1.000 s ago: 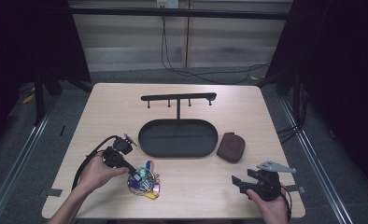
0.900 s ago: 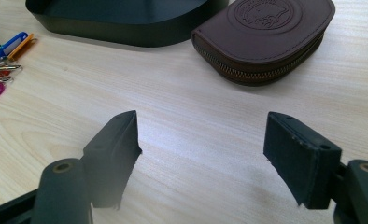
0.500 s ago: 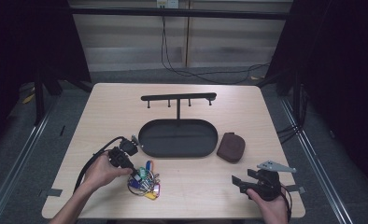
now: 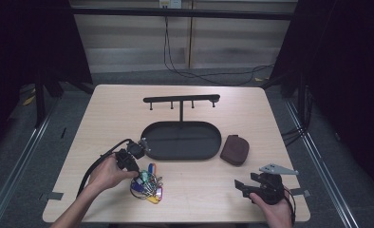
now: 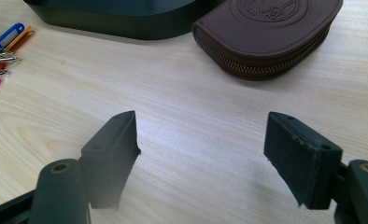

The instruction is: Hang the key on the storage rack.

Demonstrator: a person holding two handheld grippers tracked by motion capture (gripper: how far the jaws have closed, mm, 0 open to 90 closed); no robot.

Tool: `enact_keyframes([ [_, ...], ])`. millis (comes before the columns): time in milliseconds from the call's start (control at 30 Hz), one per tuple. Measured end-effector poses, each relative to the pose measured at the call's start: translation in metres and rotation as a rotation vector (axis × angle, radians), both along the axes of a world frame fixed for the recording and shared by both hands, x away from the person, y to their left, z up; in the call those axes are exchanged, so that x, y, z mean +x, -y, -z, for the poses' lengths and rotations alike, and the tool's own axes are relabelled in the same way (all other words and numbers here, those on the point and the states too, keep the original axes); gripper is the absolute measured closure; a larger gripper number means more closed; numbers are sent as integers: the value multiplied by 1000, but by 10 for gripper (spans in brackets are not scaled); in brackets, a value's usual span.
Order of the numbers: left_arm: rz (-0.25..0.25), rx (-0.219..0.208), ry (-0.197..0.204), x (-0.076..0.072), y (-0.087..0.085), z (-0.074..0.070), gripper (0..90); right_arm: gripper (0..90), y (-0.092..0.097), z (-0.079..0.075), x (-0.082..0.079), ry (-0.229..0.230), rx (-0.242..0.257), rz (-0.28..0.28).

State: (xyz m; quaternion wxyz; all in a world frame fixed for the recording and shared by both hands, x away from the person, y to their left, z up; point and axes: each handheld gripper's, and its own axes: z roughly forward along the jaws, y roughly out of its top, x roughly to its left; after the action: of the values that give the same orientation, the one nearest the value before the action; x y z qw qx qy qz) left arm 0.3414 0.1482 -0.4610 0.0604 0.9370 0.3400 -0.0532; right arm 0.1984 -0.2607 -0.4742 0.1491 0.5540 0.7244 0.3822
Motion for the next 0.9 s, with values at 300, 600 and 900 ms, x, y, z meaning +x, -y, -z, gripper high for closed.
enact_keyframes([
  [300, 0, -8, -22, 3, -1, 0, 872, 260, 0, 1, 1, -6, -4, 3],
  [600, -14, -7, -15, 5, -2, 0, 873, 260, 0, 1, 1, -10, -1, 6],
  [900, -12, -43, -26, 6, -6, -11, 873, 250, 0, 1, 2, -12, -4, 4],
])
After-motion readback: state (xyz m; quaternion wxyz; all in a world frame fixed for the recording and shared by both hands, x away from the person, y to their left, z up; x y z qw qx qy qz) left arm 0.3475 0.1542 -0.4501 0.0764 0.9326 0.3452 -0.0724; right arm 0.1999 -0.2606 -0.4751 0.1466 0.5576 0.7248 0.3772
